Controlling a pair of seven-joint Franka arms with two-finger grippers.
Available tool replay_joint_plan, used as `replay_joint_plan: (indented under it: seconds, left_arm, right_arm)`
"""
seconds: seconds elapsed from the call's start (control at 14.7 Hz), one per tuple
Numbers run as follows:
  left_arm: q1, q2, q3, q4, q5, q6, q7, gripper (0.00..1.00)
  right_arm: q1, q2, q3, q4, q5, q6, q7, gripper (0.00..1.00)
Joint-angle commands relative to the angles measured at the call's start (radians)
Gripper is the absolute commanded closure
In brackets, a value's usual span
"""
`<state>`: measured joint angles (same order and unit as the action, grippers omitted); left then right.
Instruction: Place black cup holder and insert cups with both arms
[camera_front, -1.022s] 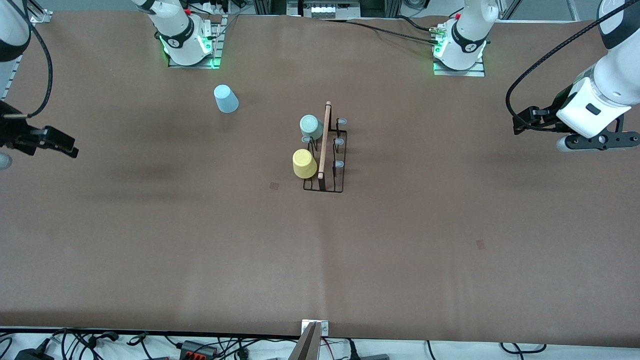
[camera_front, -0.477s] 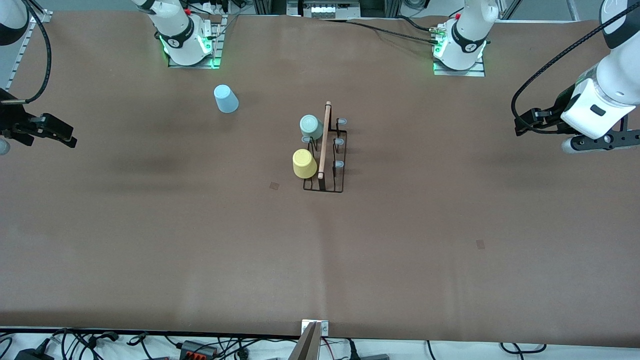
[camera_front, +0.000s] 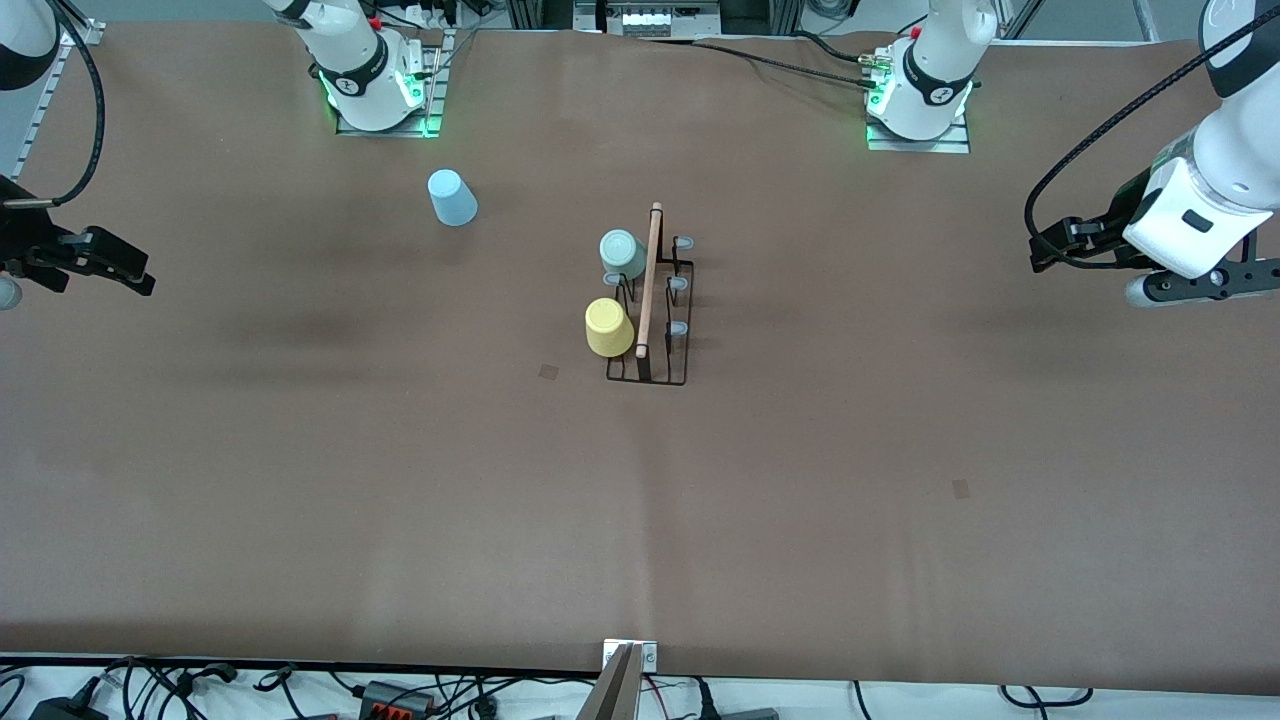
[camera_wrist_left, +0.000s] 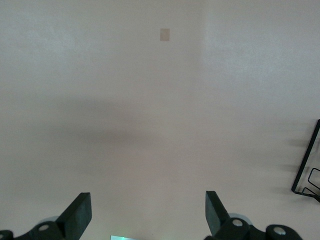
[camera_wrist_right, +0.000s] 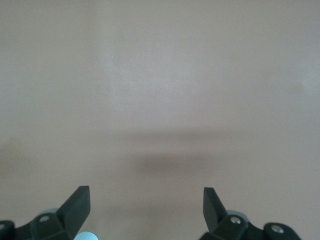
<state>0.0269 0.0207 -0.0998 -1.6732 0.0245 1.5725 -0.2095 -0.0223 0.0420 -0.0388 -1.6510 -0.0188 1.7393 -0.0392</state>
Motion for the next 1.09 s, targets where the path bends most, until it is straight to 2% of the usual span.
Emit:
replay_joint_plan:
  seconds: [0.0, 1.02]
  left_arm:
    - [0.005, -0.005, -0.003, 0.009, 0.008, -0.005, -0.005, 0.0]
    - [0.005, -0.004, -0.003, 0.009, 0.006, -0.002, -0.004, 0.0]
  right_arm:
    - [-0.001, -0.019, 0.0, -0.013, -0.003, 0.006, -0.002, 0.0]
    - [0.005, -0.033, 0.0, -0.023, 0.003, -0.029, -0.013, 0.0]
